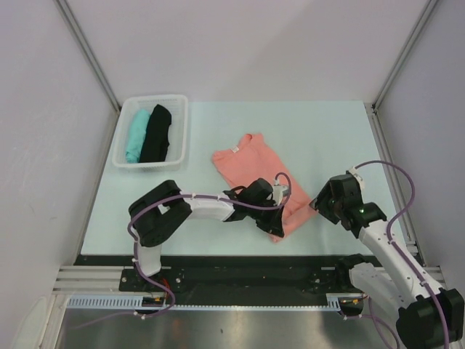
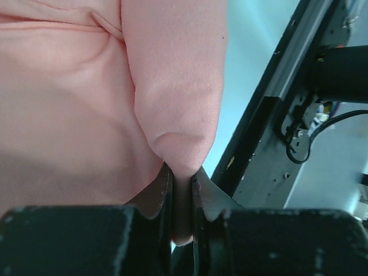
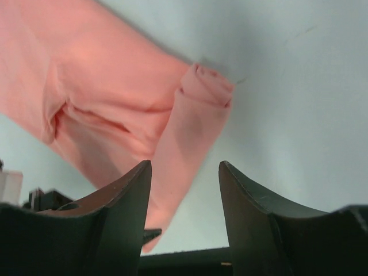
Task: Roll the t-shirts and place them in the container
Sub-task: Place the T-shirt at the center of the board.
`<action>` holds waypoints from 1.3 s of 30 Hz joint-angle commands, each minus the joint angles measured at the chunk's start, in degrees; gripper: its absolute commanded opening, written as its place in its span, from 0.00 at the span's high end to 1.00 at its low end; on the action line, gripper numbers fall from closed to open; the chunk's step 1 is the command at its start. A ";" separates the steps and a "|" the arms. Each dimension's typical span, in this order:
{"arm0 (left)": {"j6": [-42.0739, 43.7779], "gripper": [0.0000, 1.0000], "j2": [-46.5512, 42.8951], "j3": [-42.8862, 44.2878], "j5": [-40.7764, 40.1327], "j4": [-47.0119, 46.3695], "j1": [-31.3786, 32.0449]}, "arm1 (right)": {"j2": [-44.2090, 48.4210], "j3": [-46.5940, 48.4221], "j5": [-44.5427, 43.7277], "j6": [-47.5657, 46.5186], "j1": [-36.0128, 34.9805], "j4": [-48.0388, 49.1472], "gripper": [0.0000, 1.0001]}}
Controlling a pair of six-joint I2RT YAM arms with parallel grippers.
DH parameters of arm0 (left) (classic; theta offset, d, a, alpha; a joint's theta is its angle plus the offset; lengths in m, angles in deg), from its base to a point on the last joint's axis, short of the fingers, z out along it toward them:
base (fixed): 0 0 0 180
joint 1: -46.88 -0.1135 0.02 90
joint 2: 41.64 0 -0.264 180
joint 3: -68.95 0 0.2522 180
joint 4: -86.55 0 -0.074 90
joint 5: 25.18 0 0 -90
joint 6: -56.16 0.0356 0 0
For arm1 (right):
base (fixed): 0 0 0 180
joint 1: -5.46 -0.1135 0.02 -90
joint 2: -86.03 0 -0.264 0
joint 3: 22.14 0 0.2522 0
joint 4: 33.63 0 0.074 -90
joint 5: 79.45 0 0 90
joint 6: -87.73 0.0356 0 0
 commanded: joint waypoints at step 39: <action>-4.91 0.73 3.20 -0.44 12.96 -3.63 -4.77 | -7.96 -3.85 -4.36 12.96 -18.49 9.57 0.80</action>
